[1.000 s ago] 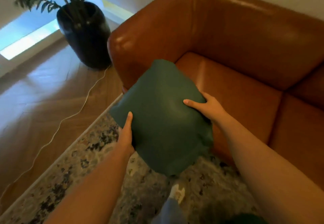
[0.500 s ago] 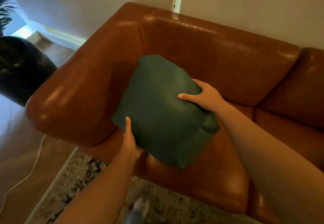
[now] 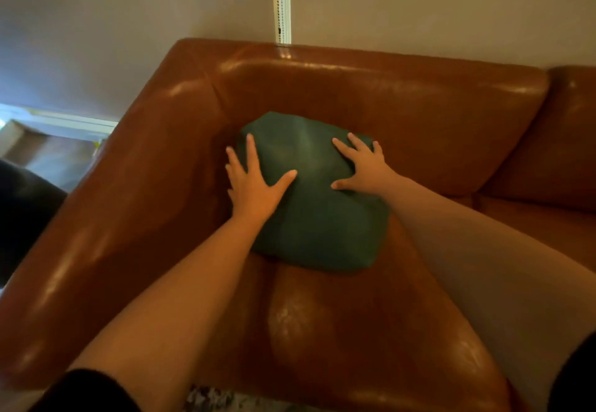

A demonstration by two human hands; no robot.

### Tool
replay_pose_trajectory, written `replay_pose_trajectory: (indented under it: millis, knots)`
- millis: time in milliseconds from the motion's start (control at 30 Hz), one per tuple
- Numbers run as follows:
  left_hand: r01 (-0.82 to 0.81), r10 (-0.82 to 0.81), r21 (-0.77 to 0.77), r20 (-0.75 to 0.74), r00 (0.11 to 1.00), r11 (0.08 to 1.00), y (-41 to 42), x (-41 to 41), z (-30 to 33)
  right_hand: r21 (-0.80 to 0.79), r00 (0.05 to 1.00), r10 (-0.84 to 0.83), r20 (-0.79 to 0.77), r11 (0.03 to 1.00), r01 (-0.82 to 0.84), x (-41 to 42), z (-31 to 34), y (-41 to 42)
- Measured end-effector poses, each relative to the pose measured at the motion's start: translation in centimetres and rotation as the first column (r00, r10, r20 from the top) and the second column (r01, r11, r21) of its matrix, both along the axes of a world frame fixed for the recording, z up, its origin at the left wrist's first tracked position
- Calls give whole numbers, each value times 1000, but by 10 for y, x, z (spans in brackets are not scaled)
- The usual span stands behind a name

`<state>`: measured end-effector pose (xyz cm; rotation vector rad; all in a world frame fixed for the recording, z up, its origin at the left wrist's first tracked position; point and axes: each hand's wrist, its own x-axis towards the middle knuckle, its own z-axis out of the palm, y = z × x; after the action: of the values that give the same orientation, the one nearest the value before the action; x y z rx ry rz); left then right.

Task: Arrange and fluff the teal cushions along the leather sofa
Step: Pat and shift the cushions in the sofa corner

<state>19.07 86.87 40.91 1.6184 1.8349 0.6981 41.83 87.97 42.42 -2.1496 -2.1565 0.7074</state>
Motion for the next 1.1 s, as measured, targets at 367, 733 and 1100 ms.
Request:
replay_pose_trajectory:
  millis: [367,733,1100]
  knots:
    - [503,-450,142,-289,845,853,-23,47,14,276,978,-42,-204,956,99,13,12,-76]
    - [628,-628,16,-11,778,778,-144,197,55,75,693,-472,-545,796,601,130,39,-278]
    - [870,-870,-213,130,476,444,-413,376,-2,-318,196,-765,-613,466,826,267,-5,-616]
